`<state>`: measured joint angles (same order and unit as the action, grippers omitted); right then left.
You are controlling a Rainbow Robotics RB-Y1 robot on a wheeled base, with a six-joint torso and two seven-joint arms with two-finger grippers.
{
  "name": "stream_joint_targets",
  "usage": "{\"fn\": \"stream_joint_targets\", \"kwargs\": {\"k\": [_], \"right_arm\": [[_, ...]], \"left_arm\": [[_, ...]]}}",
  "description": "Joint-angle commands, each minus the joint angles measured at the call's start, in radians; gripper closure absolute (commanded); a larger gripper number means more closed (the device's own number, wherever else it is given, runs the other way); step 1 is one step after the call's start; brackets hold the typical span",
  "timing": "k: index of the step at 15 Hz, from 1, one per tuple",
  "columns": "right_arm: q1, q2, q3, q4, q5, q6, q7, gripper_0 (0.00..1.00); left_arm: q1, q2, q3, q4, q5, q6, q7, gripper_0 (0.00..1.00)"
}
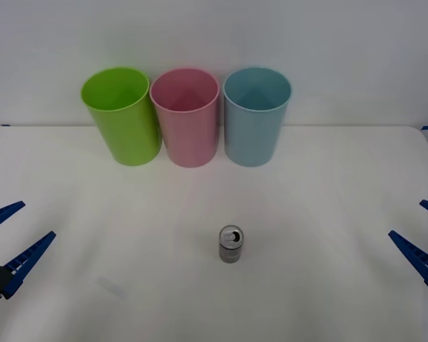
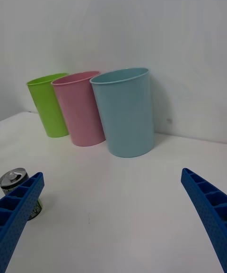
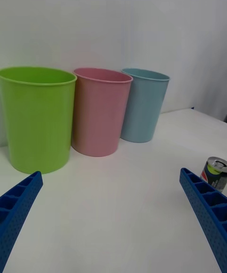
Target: Grasp the object on the table and drop it into the matching bin: aluminum can to the light blue bin, PET bottle to the pink bin.
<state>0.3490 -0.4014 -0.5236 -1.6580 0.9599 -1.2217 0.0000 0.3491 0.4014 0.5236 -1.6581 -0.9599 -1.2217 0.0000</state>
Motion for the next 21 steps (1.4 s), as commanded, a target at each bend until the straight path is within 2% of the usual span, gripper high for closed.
{"fn": "stream_joint_targets", "kwargs": {"k": [1,2,8,11,15,21], "right_arm": [[0.000,0.000,0.000,0.000,0.000,0.000,0.000,0.00],[-0.007,0.018,0.007,0.001,0.005,-0.004,0.000,0.00],[-0.008,-0.002,0.056,-0.019,0.003,0.014,0.003,0.00],[-0.015,-0.040,0.114,0.027,0.002,0.008,0.020,0.00],[-0.068,-0.082,0.185,0.138,0.010,-0.061,0.066,0.00],[-0.160,-0.077,0.294,0.259,0.046,-0.067,0.284,0.00]], "left_arm": [[0.000,0.000,0.000,0.000,0.000,0.000,0.000,0.00],[0.000,0.000,0.000,0.000,0.000,0.000,0.000,0.00],[0.000,0.000,0.000,0.000,0.000,0.000,0.000,0.00],[0.000,0.000,0.000,0.000,0.000,0.000,0.000,0.00],[0.000,0.000,0.000,0.000,0.000,0.000,0.000,0.00],[0.000,0.000,0.000,0.000,0.000,0.000,0.000,0.00]]}}
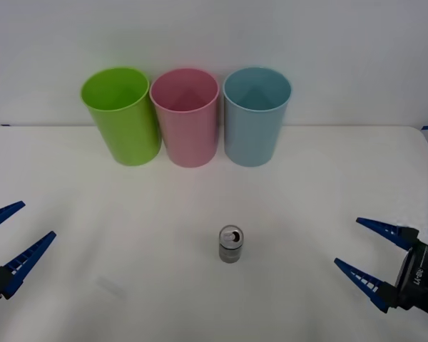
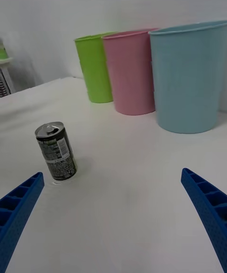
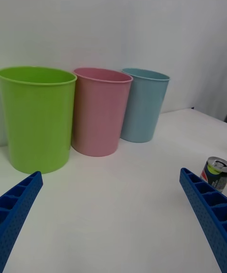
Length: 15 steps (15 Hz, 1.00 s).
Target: Grasp the object on the table and drop it into the matching bin: aluminum can to the light blue bin, PET bottle to the pink bin.
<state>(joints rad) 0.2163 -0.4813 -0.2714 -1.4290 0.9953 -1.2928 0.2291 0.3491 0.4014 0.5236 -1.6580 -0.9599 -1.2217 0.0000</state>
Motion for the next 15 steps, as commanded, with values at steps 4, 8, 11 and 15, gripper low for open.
{"fn": "stream_joint_targets", "kwargs": {"k": [4,8,11,15], "right_arm": [[-0.086,0.003,0.133,0.091,0.022,0.027,0.134,0.00],[-0.146,0.004,0.224,0.147,0.043,0.063,0.150,0.00],[-0.172,0.006,0.294,0.147,0.045,0.132,0.159,0.00],[-0.204,0.020,0.380,0.145,0.045,0.210,0.167,0.00]], "left_arm": [[0.000,0.000,0.000,0.000,0.000,0.000,0.000,0.00],[0.000,0.000,0.000,0.000,0.000,0.000,0.000,0.00],[0.000,0.000,0.000,0.000,0.000,0.000,0.000,0.00],[0.000,0.000,0.000,0.000,0.000,0.000,0.000,0.00]]}}
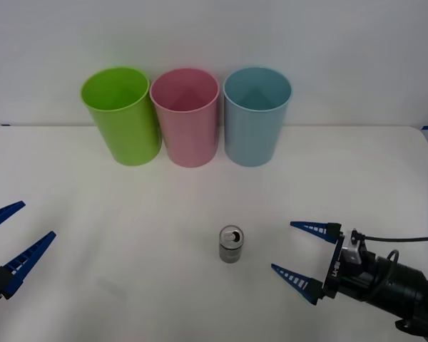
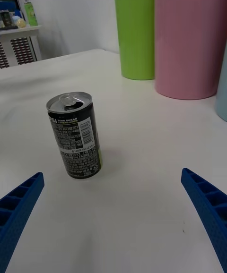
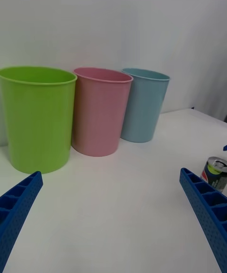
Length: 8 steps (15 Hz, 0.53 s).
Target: Grasp the object on the table and drop it into the matching bin: aluminum can to the light blue bin, PET bottle to the pink bin.
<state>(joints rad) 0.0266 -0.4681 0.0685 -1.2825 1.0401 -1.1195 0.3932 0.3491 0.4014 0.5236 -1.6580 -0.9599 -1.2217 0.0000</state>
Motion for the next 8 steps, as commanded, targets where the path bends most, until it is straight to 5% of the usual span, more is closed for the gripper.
{"fn": "stream_joint_targets", "kwargs": {"k": [1,8], "right_arm": [[-0.022,0.011,0.062,-0.001,0.000,0.056,0.004,0.00],[-0.056,0.079,0.128,0.000,0.061,0.145,0.009,0.00]], "left_arm": [[0.000,0.000,0.000,0.000,0.000,0.000,0.000,0.00],[0.000,0.000,0.000,0.000,0.000,0.000,0.000,0.00]]}}
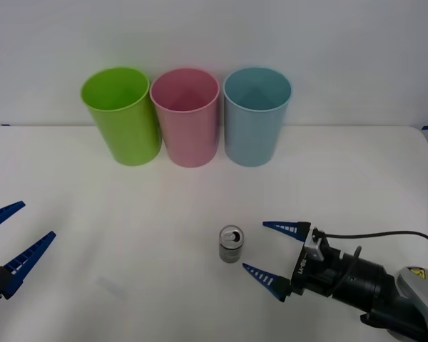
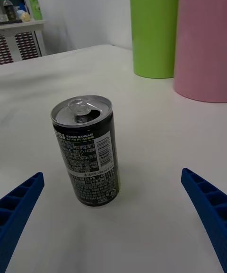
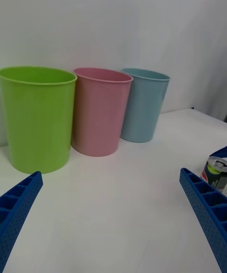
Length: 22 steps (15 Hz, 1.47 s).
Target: Grasp the object on the table and drop it into the matching bin: aluminum can to the light blue bin, PET bottle to the pink bin.
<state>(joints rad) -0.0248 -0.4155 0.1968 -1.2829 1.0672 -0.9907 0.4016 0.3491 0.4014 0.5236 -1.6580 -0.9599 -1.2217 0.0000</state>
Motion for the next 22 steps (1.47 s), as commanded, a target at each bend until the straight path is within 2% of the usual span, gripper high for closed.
{"fn": "stream_joint_targets", "kwargs": {"k": [1,4,14,22], "right_arm": [[-0.006,0.037,0.000,-0.001,0.046,0.023,0.000,0.00],[-0.012,0.073,0.009,-0.001,0.086,0.055,0.000,0.00],[-0.040,0.099,0.119,0.001,0.086,0.187,0.008,0.00],[-0.049,0.116,0.142,0.001,0.088,0.227,0.016,0.00]], "left_arm": [[0.000,0.000,0.000,0.000,0.000,0.000,0.000,0.00],[0.000,0.000,0.000,0.000,0.000,0.000,0.000,0.00],[0.000,0.000,0.000,0.000,0.000,0.000,0.000,0.00],[0.000,0.000,0.000,0.000,0.000,0.000,0.000,0.00]]}}
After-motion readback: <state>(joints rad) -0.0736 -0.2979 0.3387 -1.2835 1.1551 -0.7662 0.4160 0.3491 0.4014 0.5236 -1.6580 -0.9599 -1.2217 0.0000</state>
